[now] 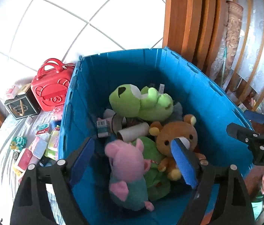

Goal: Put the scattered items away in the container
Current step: 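Withdraw both open tools from the crate toward the pink packs on the table, then grasp the pink tissue pack with the left tool while the right tool grasps the pad pack, then carry the tissue pack and pad pack over the blue crate and release both, then withdraw both open tools from the crate back over the table, then grasp the yellow snowball scoop with the left tool while the right tool reaches toward the pink tissue pack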

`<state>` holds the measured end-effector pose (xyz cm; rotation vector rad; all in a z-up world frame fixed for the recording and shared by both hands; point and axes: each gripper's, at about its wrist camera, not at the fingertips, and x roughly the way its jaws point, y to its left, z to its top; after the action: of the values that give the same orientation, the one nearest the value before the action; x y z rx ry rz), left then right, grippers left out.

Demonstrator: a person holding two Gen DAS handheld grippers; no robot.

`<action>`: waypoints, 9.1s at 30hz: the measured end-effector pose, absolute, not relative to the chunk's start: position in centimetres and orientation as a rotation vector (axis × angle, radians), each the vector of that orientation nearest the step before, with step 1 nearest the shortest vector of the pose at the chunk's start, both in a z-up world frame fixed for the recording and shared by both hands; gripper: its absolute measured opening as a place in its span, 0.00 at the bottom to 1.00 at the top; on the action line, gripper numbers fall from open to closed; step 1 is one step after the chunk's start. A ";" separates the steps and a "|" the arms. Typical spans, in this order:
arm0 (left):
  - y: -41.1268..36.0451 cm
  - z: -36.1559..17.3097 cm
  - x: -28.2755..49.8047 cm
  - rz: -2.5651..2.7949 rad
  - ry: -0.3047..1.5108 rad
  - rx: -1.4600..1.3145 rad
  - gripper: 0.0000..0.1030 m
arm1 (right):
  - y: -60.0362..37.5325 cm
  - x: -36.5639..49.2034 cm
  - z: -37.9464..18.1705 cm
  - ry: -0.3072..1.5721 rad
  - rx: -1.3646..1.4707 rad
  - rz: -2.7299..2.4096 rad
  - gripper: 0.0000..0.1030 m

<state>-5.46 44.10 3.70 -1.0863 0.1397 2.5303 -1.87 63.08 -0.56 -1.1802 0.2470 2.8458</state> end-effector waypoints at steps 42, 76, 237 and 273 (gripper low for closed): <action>-2.7 -9.5 -1.0 2.784 -0.074 -1.267 0.83 | 22.9 1.3 -4.0 0.280 -0.936 2.990 1.00; 0.5 -24.1 -13.8 2.525 0.297 -1.489 0.83 | 21.0 -13.8 -23.9 0.281 -1.760 2.867 1.00; -0.3 -5.2 -4.3 3.067 -0.297 -1.069 0.82 | 26.8 -2.2 -0.7 0.109 -0.710 3.007 1.00; -11.6 -29.1 -15.0 2.931 -0.380 -1.714 0.81 | 12.9 -18.5 -24.1 0.157 -1.560 2.954 0.80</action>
<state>-14.99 -11.57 -29.10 -1.7144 -0.3802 2.9314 -18.46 12.90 -24.12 -1.5605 0.1565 2.9537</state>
